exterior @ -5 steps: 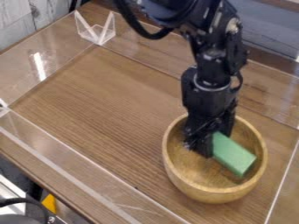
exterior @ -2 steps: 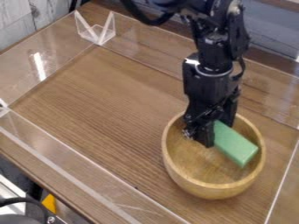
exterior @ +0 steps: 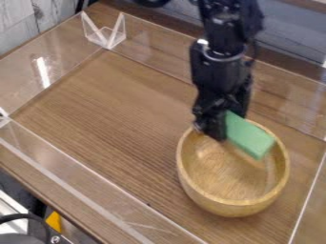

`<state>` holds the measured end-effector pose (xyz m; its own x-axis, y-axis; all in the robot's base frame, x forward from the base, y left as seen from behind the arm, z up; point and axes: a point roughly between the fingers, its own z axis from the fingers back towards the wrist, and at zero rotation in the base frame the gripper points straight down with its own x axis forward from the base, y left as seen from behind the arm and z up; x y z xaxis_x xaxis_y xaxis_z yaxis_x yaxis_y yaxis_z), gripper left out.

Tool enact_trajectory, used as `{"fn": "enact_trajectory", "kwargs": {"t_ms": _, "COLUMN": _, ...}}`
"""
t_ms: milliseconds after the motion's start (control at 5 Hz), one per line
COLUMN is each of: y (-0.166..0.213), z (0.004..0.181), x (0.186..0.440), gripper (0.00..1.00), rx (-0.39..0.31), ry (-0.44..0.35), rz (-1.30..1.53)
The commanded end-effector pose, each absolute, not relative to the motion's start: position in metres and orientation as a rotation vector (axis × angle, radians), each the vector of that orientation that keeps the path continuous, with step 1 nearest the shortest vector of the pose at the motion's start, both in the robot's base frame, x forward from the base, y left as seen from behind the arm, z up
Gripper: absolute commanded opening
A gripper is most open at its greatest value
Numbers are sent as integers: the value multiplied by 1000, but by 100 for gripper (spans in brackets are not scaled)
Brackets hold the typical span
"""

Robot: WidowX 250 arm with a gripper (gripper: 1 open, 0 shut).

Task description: Remove the green block from inside the brown bowl and put it on the table

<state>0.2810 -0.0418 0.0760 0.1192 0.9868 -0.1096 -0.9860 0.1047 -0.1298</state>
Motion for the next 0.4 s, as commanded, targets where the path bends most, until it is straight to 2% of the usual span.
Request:
{"fn": "enact_trajectory", "kwargs": {"t_ms": 0, "y": -13, "z": 84, "x": 293, "gripper": 0, "rx": -234, "ry": -56, "rz": 1443}}
{"fn": "enact_trajectory", "kwargs": {"t_ms": 200, "y": -4, "z": 82, "x": 298, "gripper": 0, "rx": -247, "ry": -101, "rz": 1571}}
